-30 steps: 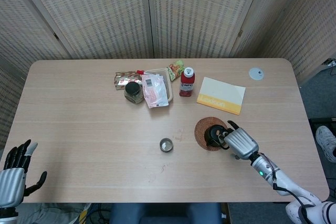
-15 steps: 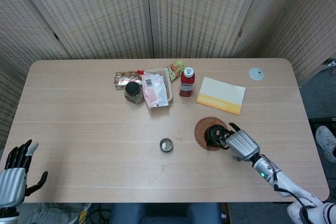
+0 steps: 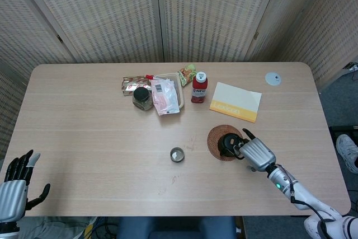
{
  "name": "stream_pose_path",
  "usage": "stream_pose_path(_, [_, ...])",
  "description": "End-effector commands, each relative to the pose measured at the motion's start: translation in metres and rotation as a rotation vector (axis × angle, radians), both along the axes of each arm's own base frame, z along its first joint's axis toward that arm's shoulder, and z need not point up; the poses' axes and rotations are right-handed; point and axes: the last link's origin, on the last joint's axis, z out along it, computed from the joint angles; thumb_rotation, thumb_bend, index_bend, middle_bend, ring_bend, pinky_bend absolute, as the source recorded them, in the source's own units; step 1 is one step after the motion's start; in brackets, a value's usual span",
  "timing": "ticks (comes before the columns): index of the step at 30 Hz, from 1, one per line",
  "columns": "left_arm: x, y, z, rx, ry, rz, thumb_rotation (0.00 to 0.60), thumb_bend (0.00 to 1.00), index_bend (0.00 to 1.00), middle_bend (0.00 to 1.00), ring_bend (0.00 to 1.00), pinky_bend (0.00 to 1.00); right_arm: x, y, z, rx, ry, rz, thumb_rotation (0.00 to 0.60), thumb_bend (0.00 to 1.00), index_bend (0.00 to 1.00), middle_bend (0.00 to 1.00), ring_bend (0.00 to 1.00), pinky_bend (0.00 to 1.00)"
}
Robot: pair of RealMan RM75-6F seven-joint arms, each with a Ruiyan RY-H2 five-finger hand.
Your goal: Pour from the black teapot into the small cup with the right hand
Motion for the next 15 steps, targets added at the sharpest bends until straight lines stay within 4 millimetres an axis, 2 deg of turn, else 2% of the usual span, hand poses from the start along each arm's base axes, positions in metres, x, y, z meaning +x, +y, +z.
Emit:
stream_pose_path(1, [-0.0001,0.0,-0.0003,-0.001,-0.003,0.0,0.6,0.34,0.0,0.0,0.0,0.0,0.0004,0.0005,-0.0002,0.001,-0.005,-0.004,0.579,0.0,0.44,0.48,0.36,0.01])
stream_pose_path(8, [-0.0006,0.0002,0.0001,-0.002,-0.011,0.0,0.6,0.33,0.0,0.0,0.0,0.0,0.0005,0.0009,0.0003,-0.001,-0.011,-0.008,0.424,0.0,0.47,0.49,0.36,0.0])
stream_pose_path(10, [-0.0008,0.0001,-0.0001,-0.003,-0.011,0.001,0.6,0.33,0.0,0.0,0.0,0.0,-0.0002,0.001,0.0,-0.002,-0.005,-0.006,0.401,0.0,0.48,0.5,0.36,0.0])
stream_pose_path(15, [-0.0005,0.0003,-0.0003,-0.003,-0.013,-0.001,0.6,0.33,0.0,0.0,0.0,0.0,-0.0017,0.0014,-0.0009,-0.003,0.003,-0.007,0.394,0.0,0.49,0.51,0.37,0.0])
